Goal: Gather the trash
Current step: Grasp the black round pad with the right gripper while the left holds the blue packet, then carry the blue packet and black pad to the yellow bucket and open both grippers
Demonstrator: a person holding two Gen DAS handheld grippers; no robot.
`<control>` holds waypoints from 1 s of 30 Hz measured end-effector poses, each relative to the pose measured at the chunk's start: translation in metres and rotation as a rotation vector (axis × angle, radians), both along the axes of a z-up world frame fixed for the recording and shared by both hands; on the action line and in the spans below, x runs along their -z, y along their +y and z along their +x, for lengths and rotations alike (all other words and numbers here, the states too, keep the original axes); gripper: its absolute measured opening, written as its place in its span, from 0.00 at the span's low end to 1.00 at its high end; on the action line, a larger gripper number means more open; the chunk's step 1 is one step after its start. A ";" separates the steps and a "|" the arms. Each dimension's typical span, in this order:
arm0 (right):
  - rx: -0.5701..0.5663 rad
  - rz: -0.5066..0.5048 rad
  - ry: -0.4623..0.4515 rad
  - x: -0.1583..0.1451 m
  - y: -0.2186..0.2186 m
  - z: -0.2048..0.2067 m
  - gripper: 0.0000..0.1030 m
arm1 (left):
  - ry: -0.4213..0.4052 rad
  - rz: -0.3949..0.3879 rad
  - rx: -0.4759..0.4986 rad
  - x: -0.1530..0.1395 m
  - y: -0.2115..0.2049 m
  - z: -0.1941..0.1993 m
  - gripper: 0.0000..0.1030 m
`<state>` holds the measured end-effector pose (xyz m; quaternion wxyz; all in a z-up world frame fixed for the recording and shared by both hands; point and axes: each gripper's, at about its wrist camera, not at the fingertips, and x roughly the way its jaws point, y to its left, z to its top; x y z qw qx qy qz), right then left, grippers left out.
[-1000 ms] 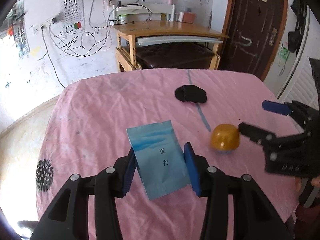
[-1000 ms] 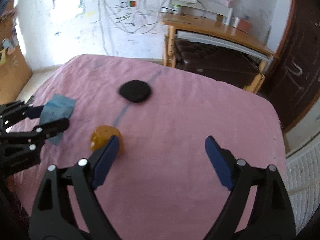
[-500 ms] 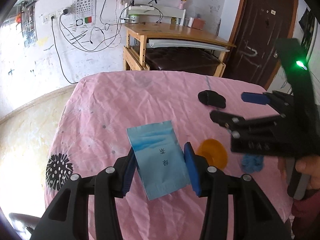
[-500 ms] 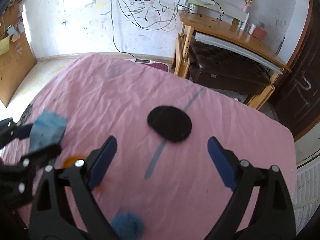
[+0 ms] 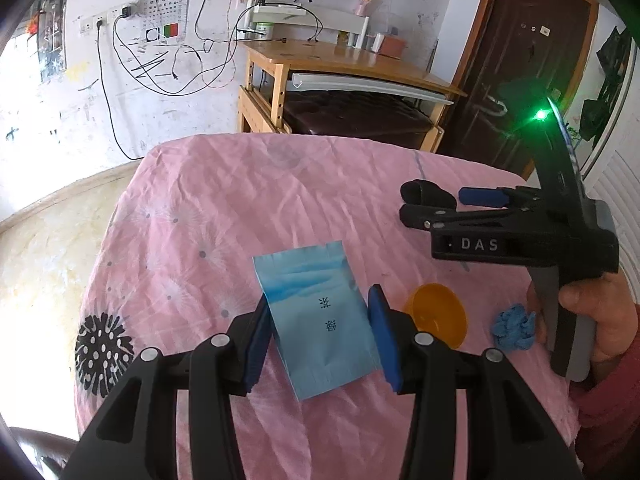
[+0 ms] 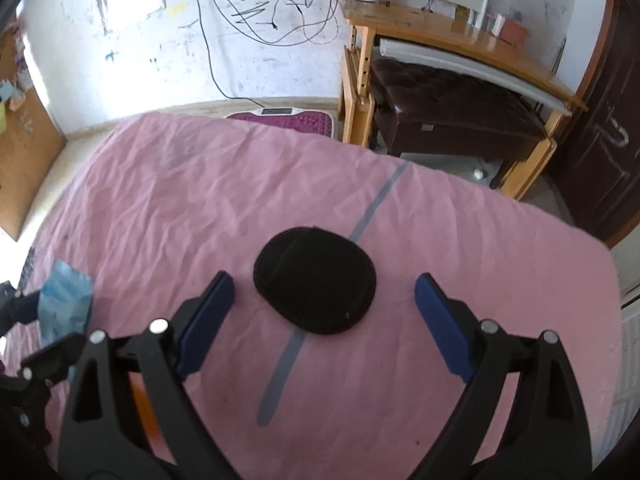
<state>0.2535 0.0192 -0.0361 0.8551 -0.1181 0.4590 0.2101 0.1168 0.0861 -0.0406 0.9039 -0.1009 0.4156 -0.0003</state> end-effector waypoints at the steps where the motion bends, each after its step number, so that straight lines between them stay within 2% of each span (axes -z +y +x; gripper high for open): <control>1: 0.001 0.008 0.007 0.001 -0.002 0.001 0.84 | 0.000 -0.001 0.001 0.000 0.000 0.000 0.41; 4: -0.001 0.011 0.004 -0.001 -0.004 0.001 0.72 | 0.001 -0.005 0.000 0.001 -0.001 0.002 0.41; 6: -0.007 0.009 -0.001 -0.003 -0.002 -0.004 0.57 | 0.005 -0.004 0.000 0.002 0.001 0.003 0.41; 12: 0.008 0.009 -0.022 -0.005 -0.003 -0.014 0.39 | 0.009 -0.004 -0.002 0.003 -0.002 0.005 0.41; 15: 0.025 0.022 -0.021 -0.006 -0.008 -0.015 0.36 | 0.015 -0.013 -0.003 0.005 0.000 0.005 0.41; 23: 0.046 0.034 -0.046 -0.012 -0.020 -0.018 0.36 | 0.015 -0.012 -0.004 0.006 -0.001 0.005 0.41; 30: 0.060 0.033 -0.106 -0.028 -0.029 -0.035 0.36 | 0.002 -0.010 -0.015 0.004 0.004 0.001 0.41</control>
